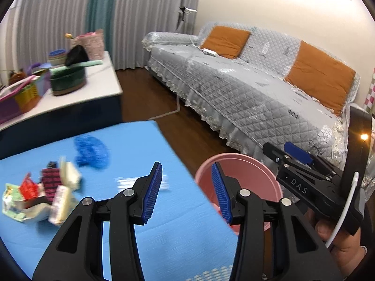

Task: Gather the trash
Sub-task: 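Move both tools back over the table toward the remaining trash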

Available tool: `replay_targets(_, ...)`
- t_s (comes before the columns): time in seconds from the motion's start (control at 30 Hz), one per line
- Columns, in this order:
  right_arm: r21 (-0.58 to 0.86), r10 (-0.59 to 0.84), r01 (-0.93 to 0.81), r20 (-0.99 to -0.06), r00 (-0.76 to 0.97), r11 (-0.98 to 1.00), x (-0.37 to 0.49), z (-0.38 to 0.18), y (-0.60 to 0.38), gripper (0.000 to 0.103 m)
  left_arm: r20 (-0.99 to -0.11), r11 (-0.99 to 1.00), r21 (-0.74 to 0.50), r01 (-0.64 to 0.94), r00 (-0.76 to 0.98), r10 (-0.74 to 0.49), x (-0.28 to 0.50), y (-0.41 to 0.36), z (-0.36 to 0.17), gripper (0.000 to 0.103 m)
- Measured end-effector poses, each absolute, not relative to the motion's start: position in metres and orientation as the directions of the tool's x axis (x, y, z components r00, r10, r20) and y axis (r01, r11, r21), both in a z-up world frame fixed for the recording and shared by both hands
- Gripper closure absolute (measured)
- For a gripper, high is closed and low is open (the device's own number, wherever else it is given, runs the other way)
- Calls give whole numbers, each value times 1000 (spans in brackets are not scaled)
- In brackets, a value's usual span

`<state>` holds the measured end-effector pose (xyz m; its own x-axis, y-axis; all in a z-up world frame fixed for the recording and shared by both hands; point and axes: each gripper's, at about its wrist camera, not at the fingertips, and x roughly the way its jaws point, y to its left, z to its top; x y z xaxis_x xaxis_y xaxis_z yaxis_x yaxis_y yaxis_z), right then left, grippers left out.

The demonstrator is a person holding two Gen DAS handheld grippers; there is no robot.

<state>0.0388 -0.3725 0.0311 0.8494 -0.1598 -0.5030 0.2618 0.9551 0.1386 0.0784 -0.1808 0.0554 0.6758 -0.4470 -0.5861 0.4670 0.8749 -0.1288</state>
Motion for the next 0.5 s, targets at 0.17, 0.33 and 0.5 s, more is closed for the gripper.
replay_targets(0.17,140,-121,215,-492,862,966,47,34,-343,48,-551,911,-111,398,738,-389,82,-125,77,59)
replay_targets(0.33,168,-58,165,-506,860,972,62,31,-318,48,-524,953,-66,297,802,-286,91,-62,90,59)
replay_targets(0.5,187,-2,123,-543,840,975,82,16,-292,48,-541,986,-128,110,825,-162,101,8,71,59)
